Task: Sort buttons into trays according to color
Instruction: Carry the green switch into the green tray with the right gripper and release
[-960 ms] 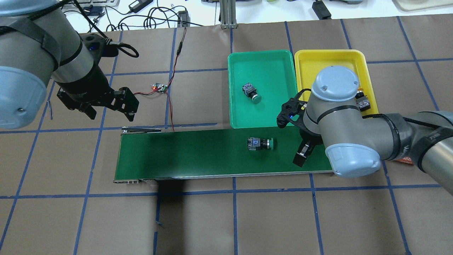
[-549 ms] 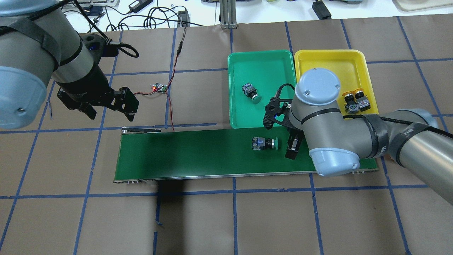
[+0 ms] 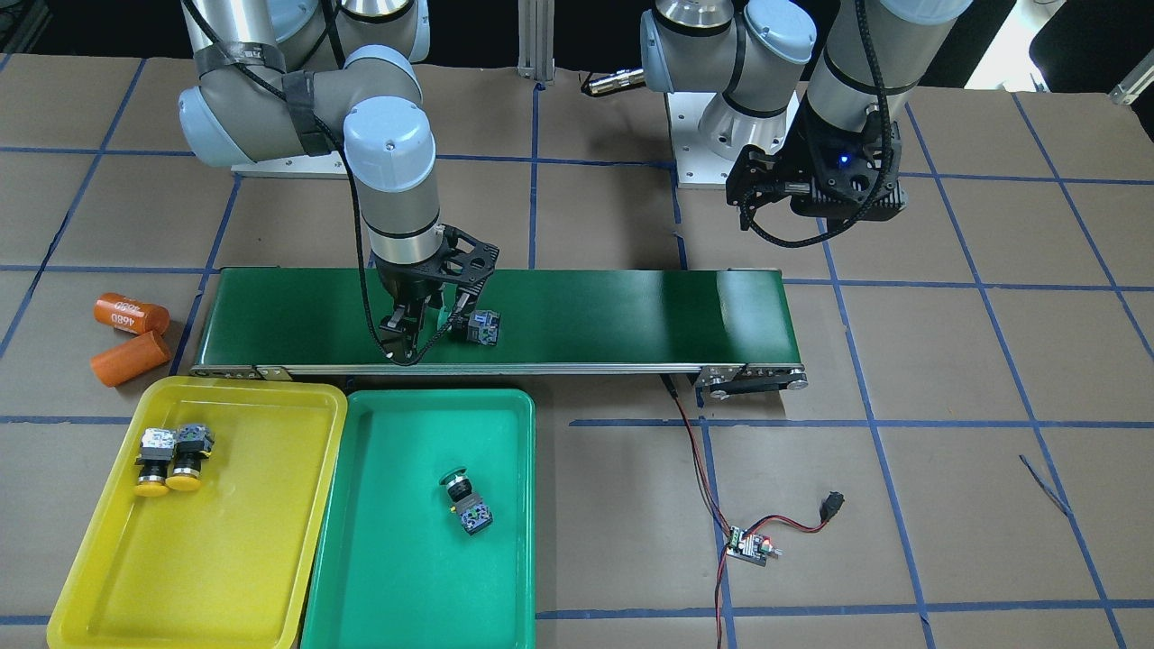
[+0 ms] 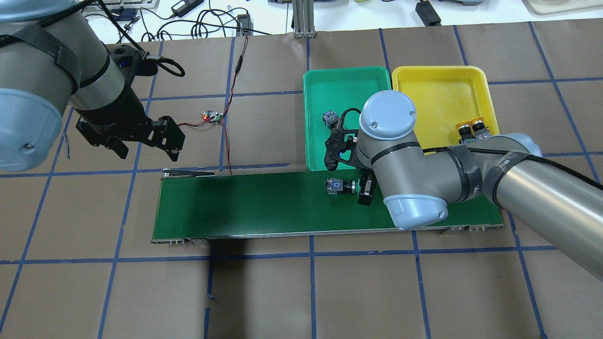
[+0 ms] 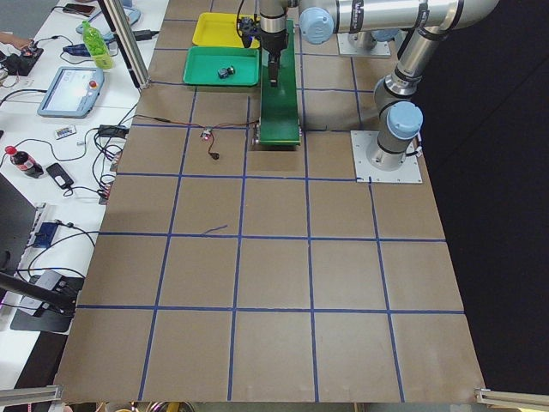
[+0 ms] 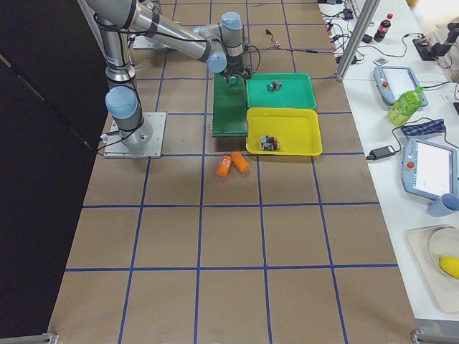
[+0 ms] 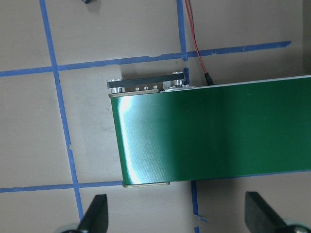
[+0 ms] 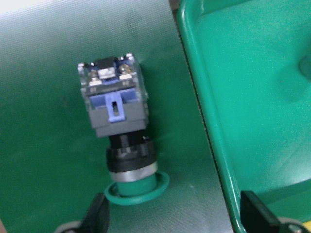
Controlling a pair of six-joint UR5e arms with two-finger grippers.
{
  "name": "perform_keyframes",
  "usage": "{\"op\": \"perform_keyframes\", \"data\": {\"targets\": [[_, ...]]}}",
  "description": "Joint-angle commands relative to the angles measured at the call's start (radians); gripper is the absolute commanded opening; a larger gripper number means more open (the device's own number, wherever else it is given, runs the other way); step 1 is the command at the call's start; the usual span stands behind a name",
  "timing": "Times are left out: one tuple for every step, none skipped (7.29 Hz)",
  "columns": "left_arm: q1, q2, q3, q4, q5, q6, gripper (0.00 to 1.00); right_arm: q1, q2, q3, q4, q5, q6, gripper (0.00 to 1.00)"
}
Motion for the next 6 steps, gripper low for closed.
{"op": "perform_keyframes", "data": {"targets": [[0.0,0.0,0.0,0.0,0.0,0.0,1.0,0.005,-0.01,0.011,0.015,-0.003,-0.011,0.95],[0.0,0.0,0.0,0.0,0.0,0.0,1.0,0.005,-0.024,0.016,0.02,-0.004,-0.012,0.95],[0.0,0.0,0.0,0.0,0.0,0.0,1.0,0.005,-0.024,0.016,0.024,-0.003,-0.014,0.9],[0.0,0.0,0.0,0.0,0.0,0.0,1.0,0.011,-0.021,0.014,0.024,-0.001,-0.014,0.72],[0.0,0.0,-0.002,0.0,0.0,0.0,1.0,0.029,-0.018,0.014,0.024,-0.004,-0.012,0.54],[0.0,0.0,-0.002,0.0,0.0,0.0,1.0,0.035,-0.021,0.014,0.024,-0.009,-0.012,0.4]]}}
